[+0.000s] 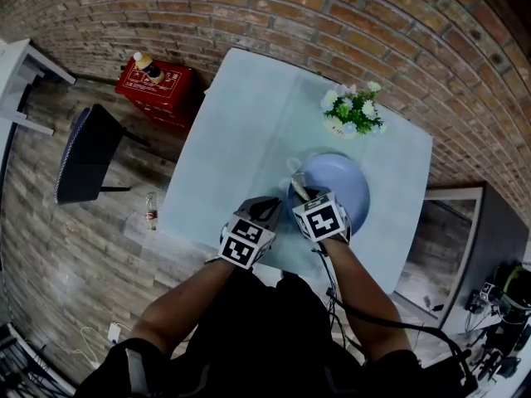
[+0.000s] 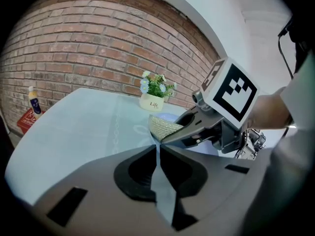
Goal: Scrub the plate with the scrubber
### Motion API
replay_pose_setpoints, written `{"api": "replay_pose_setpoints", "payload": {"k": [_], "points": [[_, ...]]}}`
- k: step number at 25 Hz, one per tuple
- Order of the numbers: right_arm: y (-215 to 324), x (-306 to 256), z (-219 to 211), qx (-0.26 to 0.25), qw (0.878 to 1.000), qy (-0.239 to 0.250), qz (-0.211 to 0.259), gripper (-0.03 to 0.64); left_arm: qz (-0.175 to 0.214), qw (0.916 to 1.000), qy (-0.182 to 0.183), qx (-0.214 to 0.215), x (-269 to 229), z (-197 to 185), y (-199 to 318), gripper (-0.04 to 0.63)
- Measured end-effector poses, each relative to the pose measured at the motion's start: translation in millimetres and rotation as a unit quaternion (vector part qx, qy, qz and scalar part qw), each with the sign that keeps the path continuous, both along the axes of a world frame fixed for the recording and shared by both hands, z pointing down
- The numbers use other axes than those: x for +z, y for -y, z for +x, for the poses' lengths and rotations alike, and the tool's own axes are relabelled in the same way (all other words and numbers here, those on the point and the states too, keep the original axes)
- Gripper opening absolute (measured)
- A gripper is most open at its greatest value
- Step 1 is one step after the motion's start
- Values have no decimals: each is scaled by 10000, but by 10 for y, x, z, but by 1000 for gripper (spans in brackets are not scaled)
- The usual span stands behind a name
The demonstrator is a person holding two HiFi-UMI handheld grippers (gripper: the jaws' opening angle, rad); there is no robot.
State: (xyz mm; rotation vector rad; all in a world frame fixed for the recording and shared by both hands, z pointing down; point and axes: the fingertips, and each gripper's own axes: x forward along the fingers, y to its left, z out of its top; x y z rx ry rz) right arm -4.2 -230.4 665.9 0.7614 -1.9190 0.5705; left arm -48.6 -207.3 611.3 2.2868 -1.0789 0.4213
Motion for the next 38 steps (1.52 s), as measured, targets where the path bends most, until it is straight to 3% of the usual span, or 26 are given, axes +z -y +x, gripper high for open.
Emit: {"api": "replay_pose_setpoints", "payload": {"k": [13,24,38], "points": [[-305,-61,-47,-747,9965,137,-360,69,55,9990,114,-428,-152,-43,-195,14],[-665,-71,38,-1736,9827,225,-599,69,-9,9979,127,-638,-246,19,-319,14],[-926,-74,280,-2322,9686,253,-853,68,93,9945,202,-1026,-396,28,-241,14]]}}
